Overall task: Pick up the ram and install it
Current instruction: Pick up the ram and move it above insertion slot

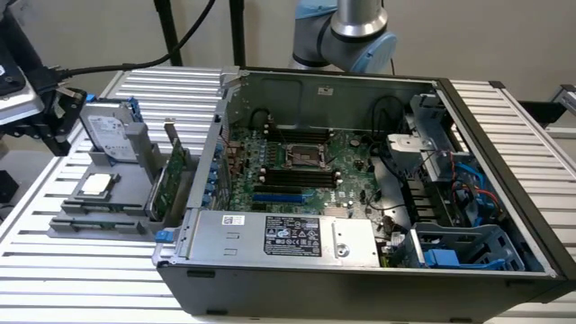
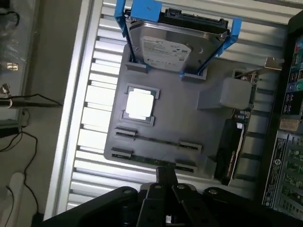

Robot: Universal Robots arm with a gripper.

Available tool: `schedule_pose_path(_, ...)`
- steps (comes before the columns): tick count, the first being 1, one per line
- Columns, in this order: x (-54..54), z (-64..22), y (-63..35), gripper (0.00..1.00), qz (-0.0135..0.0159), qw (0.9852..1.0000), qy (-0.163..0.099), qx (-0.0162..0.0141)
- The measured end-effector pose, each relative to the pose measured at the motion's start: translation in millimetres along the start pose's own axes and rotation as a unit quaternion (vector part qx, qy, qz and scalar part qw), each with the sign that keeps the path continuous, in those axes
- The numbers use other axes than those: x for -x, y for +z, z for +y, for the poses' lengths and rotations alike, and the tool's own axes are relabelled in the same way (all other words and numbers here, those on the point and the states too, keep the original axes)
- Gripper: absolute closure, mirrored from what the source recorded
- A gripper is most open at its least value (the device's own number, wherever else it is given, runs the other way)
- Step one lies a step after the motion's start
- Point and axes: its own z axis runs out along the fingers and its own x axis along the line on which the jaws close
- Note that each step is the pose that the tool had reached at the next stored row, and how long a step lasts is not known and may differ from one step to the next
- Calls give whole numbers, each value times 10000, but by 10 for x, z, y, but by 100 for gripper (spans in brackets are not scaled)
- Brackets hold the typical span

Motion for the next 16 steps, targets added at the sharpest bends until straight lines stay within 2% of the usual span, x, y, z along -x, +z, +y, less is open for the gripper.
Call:
schedule_pose_path(4, 0, -1, 19, 100, 18, 9993, -364, 2)
schedule_pose_path(8, 0, -2, 39, 100, 35, 9973, -729, 5)
schedule_pose_path(12, 0, -3, 59, 100, 52, 9940, -1092, 7)
schedule_pose_path(16, -1, -4, 78, 100, 69, 9894, -1451, 9)
